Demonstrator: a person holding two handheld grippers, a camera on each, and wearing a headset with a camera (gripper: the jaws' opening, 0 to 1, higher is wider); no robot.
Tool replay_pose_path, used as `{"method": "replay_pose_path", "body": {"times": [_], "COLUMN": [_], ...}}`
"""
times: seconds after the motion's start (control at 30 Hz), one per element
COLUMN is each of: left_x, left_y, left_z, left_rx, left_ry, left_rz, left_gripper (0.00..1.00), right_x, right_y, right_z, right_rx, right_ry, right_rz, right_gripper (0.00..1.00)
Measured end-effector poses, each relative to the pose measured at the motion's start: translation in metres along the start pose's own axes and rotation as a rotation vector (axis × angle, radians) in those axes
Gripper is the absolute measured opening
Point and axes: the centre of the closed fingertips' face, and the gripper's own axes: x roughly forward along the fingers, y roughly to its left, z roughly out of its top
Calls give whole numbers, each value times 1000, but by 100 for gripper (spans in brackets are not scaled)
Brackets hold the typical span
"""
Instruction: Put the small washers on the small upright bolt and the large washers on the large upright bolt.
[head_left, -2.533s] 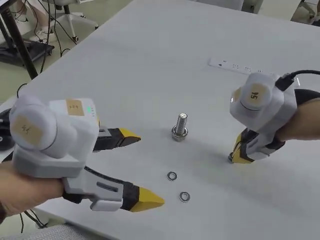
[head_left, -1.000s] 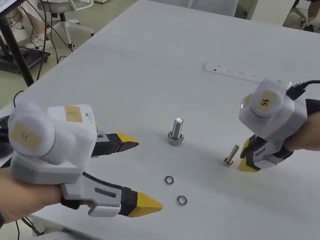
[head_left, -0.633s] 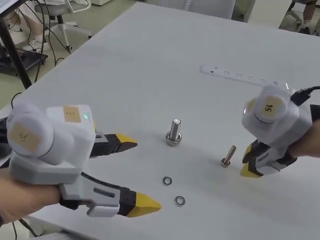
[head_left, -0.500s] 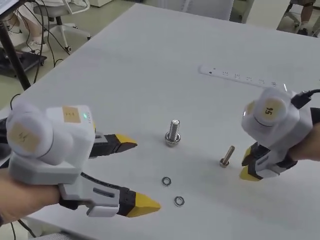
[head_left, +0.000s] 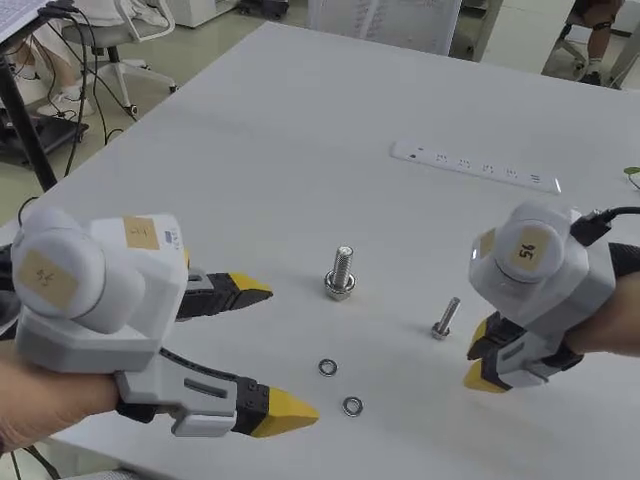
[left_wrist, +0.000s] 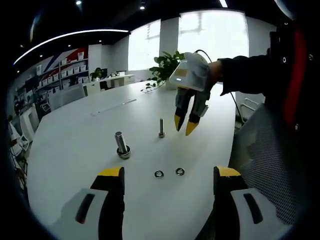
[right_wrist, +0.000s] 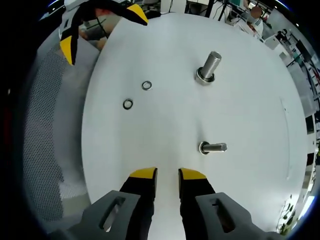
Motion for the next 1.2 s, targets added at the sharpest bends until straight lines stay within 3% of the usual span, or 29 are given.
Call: {"method": "replay_pose_path", "body": {"times": [0.47, 1.2], "left_x": [-5, -14], "left_y": [-5, -8], "left_z": [4, 5], "left_rx": [10, 13], "left_ry": [-17, -25], "left_rz": [9, 28], "left_gripper": [71, 71], "right_x": [4, 15], "right_y": [27, 52], "right_z": [28, 74], "right_rx": [-78, -212], "right_ry": [-12, -16], "right_rz": [32, 76], "right_gripper": [18, 18]}}
